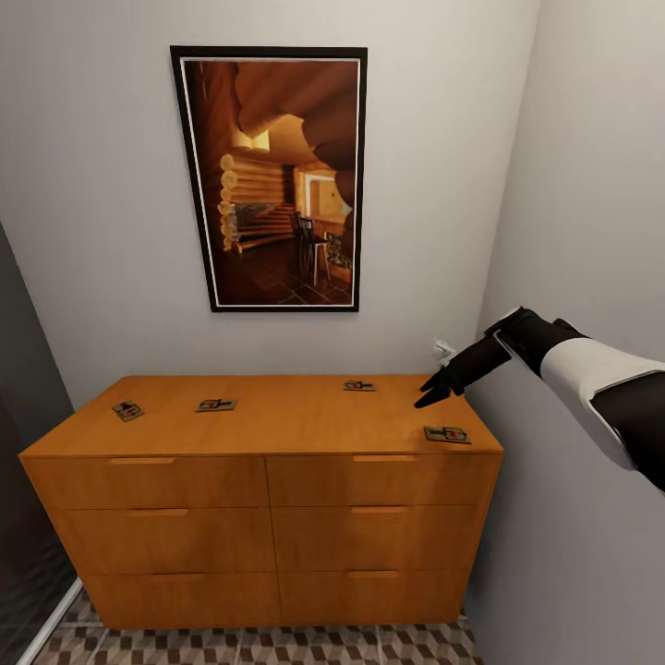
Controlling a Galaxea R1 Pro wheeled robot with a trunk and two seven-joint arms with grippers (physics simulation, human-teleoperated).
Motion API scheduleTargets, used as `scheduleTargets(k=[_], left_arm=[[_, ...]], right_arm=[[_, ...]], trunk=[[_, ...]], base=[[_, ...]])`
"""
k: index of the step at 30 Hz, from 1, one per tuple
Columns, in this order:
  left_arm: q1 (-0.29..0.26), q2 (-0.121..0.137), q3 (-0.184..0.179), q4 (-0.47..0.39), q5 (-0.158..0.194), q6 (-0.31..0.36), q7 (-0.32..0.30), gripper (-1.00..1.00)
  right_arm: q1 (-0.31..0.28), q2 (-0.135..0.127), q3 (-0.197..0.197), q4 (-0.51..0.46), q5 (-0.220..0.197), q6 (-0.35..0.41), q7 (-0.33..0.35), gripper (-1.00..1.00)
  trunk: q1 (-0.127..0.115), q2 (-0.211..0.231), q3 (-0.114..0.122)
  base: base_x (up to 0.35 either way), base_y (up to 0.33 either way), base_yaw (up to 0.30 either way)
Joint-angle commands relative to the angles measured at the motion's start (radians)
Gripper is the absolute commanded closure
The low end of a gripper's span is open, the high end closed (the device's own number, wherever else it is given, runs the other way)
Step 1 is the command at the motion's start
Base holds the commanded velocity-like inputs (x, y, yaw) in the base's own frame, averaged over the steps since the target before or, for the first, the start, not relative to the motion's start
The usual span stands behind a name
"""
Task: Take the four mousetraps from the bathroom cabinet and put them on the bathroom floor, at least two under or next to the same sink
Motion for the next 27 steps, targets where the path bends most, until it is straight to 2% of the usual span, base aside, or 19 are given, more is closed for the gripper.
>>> scheduleTargets(k=[1,14,23,27], left_arm=[[-0.002,0.0,-0.004,0.004,0.002,-0.006,-0.002,-1.0],[-0.002,0.0,-0.004,0.004,0.002,-0.006,-0.002,-1.0],[-0.002,0.0,-0.004,0.004,0.002,-0.006,-0.002,-1.0],[-0.002,0.0,-0.004,0.004,0.002,-0.006,-0.002,-1.0]], right_arm=[[0.0,-0.008,-0.008,-0.002,0.011,0.008,0.003,-1.0],[0.024,-0.072,-0.008,-0.002,0.012,-0.041,0.0,-1.0],[0.03,-0.089,-0.009,-0.002,0.012,-0.045,0.0,-1.0],[0.039,-0.108,-0.009,-0.002,0.012,-0.066,0.0,-1.0]], trunk=[[0.0,-0.001,-0.001],[0.0,-0.001,-0.001],[0.0,-0.001,-0.001],[0.0,-0.001,-0.001]], base=[[0.0,0.0,0.0],[0.0,0.0,0.0],[0.0,0.0,0.0],[0.0,0.0,0.0]])
